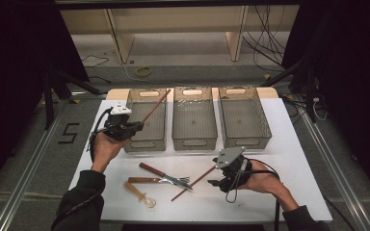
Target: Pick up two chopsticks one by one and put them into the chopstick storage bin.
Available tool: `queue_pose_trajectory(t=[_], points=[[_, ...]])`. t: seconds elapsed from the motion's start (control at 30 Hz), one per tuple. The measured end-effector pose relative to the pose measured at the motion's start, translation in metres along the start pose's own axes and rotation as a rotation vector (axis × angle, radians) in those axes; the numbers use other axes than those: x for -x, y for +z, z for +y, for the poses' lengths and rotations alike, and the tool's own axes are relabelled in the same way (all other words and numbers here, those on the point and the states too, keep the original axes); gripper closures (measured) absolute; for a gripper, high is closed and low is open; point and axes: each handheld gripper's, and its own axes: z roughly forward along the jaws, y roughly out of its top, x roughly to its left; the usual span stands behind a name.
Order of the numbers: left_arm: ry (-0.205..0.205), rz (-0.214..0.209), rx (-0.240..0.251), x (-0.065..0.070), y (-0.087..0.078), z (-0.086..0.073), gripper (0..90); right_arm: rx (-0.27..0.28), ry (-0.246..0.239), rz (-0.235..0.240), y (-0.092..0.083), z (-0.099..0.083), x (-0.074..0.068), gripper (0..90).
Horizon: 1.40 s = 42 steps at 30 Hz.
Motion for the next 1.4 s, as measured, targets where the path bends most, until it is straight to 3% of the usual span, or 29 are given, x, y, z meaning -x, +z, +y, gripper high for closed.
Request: queue_pose_trajectory(t=[0.37,0.73,1.07,1.2,1.27,1.3,1.4], points=[[-0.017,0.038,-0.040,-0.013,0.020,0.009,84.0,0.005,0.004,0.003,0.000,0.000,-0.002,28.7],[-0.080,0.071,-0.070,-0.033,0.042,0.009,83.8,0.002,0.000,0.005,-0.001,-0.001,0.000,28.8],[-0.123,0.080,-0.083,-0.040,0.053,0.004,82.7,0.000,-0.006,0.018,-0.001,-0.001,-0.001,28.7],[-0.146,0.068,-0.064,-0.039,0.051,0.005,67.5,0.003,0.004,0.020,-0.002,-0.001,0.000,28.8],[-0.141,0.060,-0.055,-0.037,0.047,0.007,56.4,0.005,0.004,0.026,-0.002,-0.002,0.001,28.7],[-0.143,0.056,-0.051,-0.036,0.045,0.008,56.4,0.005,0.004,0.026,-0.002,-0.002,0.001,28.7],[-0.132,0.038,-0.024,-0.030,0.036,0.008,45.3,0.003,0.003,0.026,-0.002,-0.002,0.002,28.7]])
